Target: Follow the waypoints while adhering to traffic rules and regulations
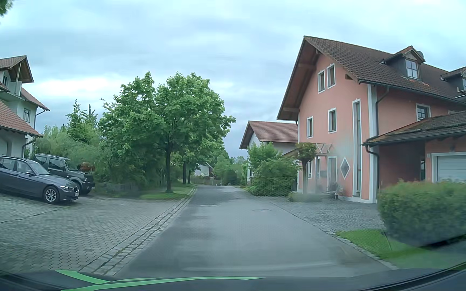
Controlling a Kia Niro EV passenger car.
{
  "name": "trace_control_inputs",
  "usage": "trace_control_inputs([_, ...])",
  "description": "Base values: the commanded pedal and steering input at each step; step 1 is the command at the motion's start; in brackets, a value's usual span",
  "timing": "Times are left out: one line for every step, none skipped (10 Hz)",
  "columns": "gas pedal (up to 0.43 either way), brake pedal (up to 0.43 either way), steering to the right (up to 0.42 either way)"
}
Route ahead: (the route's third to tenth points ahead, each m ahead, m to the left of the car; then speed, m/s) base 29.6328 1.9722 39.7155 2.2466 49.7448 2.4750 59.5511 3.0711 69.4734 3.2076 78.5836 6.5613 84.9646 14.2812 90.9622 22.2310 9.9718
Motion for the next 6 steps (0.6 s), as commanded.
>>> trace_control_inputs([0.000,0.000,-0.014])
trace_control_inputs([0.000,0.000,-0.014])
trace_control_inputs([0.000,0.000,-0.014])
trace_control_inputs([0.000,0.000,-0.014])
trace_control_inputs([0.000,0.000,-0.014])
trace_control_inputs([0.000,0.000,-0.014])
